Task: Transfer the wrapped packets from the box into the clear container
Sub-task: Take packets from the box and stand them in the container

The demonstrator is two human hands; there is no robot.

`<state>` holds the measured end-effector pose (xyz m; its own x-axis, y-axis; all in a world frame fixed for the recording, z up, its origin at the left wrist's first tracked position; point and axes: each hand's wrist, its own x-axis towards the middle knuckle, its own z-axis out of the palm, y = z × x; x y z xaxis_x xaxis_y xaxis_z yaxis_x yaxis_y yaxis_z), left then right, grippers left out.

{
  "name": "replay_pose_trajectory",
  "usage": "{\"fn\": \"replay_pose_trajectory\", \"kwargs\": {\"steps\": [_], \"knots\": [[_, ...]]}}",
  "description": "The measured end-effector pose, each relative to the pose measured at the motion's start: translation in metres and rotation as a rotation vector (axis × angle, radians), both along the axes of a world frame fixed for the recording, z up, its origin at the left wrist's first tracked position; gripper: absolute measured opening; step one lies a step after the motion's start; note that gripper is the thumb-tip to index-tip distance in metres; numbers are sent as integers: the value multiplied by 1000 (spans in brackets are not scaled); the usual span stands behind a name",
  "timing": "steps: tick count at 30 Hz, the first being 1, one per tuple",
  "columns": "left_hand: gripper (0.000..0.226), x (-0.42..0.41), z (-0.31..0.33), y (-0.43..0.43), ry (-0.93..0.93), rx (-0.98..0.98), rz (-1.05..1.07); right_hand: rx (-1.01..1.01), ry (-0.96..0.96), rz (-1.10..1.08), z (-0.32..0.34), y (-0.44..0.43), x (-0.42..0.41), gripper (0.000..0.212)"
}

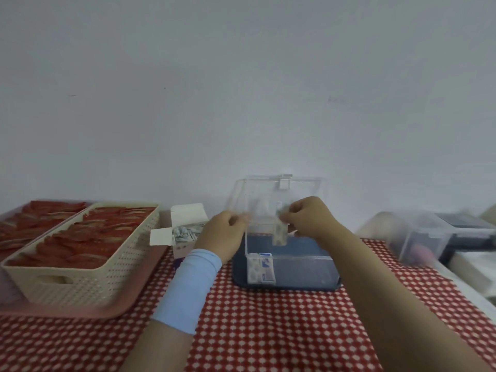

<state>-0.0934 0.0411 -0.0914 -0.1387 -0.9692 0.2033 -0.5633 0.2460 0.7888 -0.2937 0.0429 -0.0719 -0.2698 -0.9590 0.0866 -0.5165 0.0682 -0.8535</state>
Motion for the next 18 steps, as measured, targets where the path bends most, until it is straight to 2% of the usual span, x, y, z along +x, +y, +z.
{"fn": "replay_pose_trajectory", "kwargs": {"steps": [2,5,8,16,18], "knots": [[41,2,-2,-3,-80,68,-15,104,142,-20,-11,-5,-4,24],[34,-3,-7,-4,-157,180,-99,364,359,48,-27,-9,-2,17],[31,-9,-14,-6,-253,251,-148,499,542,80,-30,-15,1,23],[30,-8,-18,-11,-276,235,-152,747,545,155,-31,-22,14,27],[32,-8,-17,-10,-278,231,-154,707,513,136,-29,-22,16,28]]}}
